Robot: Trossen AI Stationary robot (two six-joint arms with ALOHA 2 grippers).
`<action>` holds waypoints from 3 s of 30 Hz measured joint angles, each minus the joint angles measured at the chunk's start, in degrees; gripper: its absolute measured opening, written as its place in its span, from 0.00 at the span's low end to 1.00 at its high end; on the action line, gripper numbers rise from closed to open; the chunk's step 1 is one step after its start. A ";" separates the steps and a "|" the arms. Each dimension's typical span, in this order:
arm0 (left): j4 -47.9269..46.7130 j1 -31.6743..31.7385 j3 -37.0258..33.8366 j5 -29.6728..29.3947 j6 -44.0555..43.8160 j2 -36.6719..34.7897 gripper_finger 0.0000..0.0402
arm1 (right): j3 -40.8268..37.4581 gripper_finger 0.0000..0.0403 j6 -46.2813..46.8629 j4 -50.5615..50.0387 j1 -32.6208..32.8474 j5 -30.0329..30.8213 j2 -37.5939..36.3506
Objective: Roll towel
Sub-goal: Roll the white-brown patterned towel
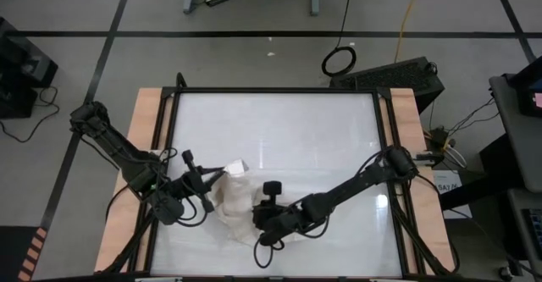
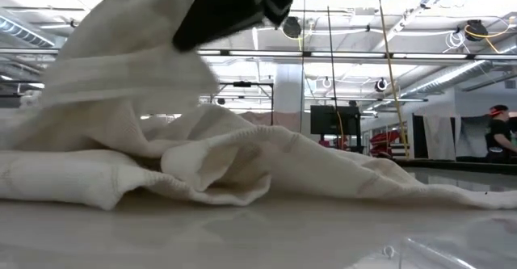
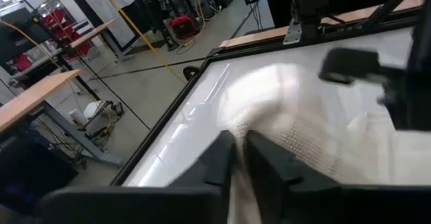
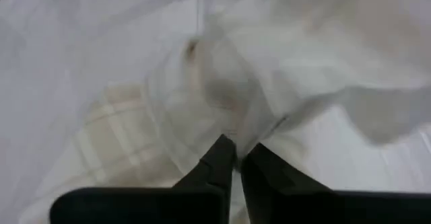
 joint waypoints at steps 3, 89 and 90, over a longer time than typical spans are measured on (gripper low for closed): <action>0.80 -0.42 0.00 0.03 -1.22 0.00 0.33 | 0.00 0.01 -1.41 -2.11 0.04 1.01 -4.07; 48.41 7.39 0.00 0.53 43.85 8.90 0.01 | -0.48 0.23 -56.46 17.47 2.71 37.78 -5.33; 46.74 7.76 0.00 0.68 42.48 8.87 0.01 | -0.48 0.22 -56.49 18.44 2.89 37.16 -5.33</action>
